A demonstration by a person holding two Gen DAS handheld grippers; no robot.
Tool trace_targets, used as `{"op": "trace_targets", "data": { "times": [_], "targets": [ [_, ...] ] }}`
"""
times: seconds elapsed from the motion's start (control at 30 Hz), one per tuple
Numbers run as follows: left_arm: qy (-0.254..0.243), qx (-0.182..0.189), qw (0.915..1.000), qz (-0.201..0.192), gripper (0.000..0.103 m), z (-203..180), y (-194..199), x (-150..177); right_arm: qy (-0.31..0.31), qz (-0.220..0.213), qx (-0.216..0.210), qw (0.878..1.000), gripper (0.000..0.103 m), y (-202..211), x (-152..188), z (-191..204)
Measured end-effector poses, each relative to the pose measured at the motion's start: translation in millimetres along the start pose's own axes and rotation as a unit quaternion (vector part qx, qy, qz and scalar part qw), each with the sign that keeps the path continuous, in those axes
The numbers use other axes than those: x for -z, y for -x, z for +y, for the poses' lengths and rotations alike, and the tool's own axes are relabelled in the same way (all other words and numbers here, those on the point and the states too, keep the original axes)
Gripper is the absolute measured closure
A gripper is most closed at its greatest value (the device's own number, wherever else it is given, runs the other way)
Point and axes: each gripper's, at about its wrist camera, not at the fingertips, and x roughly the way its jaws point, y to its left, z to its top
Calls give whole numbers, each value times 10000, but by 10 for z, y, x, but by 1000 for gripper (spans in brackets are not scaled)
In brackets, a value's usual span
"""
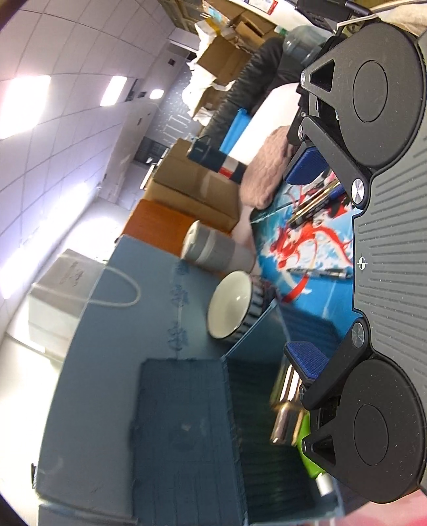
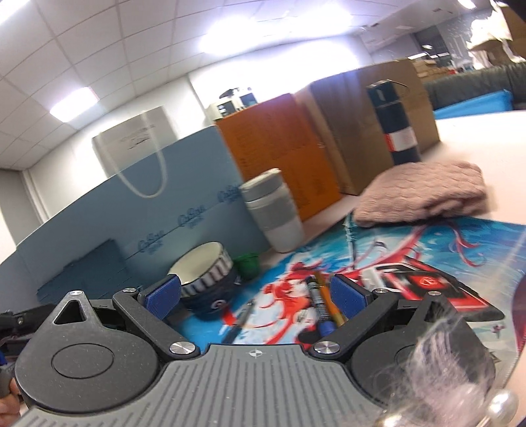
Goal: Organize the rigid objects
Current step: 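Withdraw both tools from the box and move the left tool over the pens, then lower the left tool and grasp the black marker with blue cap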
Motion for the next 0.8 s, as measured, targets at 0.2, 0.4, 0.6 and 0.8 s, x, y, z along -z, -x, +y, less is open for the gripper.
{"op": "trace_targets", "data": {
  "times": [0.2,0.4,0.6,0.8],
  "targets": [
    [-120,125,9996,230,1,-215,-191,-10,-309,33,-72,9995,5,-3,-22,-237],
    [-333,152,9991,211,1,-464,-372,-130,-468,-48,8,9989,5,26,-89,-495],
    [-230,313,9979,511,1,-635,-716,-100,-627,-192,8,9978,5,78,-133,-754],
    [-249,521,9929,1037,2,-814,-1154,96,-711,-187,-83,9973,5,78,-158,-925]
  ]
}}
